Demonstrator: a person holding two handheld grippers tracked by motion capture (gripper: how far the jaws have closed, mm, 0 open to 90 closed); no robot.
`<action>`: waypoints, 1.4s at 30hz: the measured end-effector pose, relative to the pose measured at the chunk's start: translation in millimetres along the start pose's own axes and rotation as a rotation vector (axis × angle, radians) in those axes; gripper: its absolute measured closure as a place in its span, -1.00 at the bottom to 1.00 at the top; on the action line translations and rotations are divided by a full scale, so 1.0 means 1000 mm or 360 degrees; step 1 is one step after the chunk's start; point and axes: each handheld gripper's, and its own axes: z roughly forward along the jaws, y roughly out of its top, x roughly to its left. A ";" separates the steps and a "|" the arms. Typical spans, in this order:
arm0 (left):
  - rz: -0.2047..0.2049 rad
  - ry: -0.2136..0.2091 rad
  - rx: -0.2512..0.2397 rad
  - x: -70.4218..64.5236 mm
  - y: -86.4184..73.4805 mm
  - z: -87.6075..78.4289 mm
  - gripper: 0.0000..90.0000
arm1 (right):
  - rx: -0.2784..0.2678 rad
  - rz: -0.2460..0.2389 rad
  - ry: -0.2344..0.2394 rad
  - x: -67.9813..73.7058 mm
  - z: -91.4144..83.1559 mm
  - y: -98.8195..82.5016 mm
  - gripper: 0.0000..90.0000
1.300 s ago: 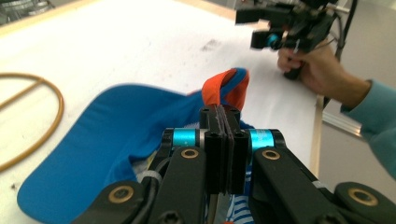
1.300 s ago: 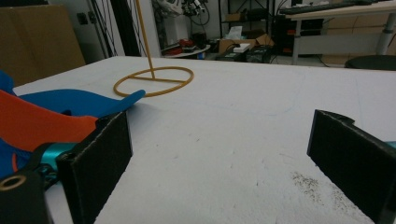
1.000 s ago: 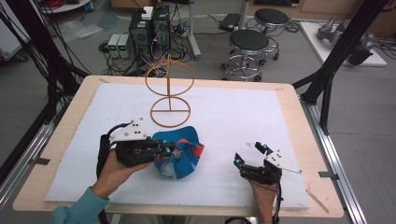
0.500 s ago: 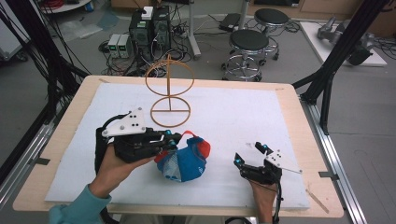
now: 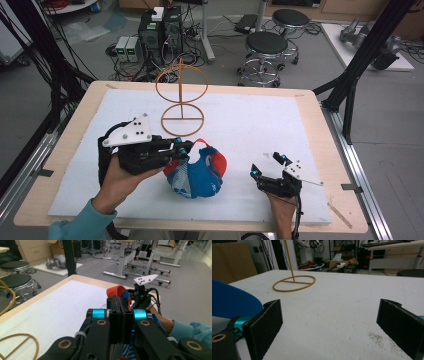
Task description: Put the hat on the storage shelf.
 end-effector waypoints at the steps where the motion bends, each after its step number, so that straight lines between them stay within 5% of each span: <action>1: -0.0002 0.0002 -0.0004 0.000 0.000 0.000 0.96 | 0.0001 0.0000 -0.0001 0.000 0.000 0.000 -0.88; 21: 0.0022 0.0005 -0.0002 -0.006 0.008 -0.002 0.96 | 0.0001 0.0001 0.0000 -0.001 0.000 0.000 -0.88; 42: 0.0007 0.0229 0.0115 0.036 -0.011 0.009 0.97 | 0.0001 -0.0006 -0.0005 0.000 0.000 0.000 -0.88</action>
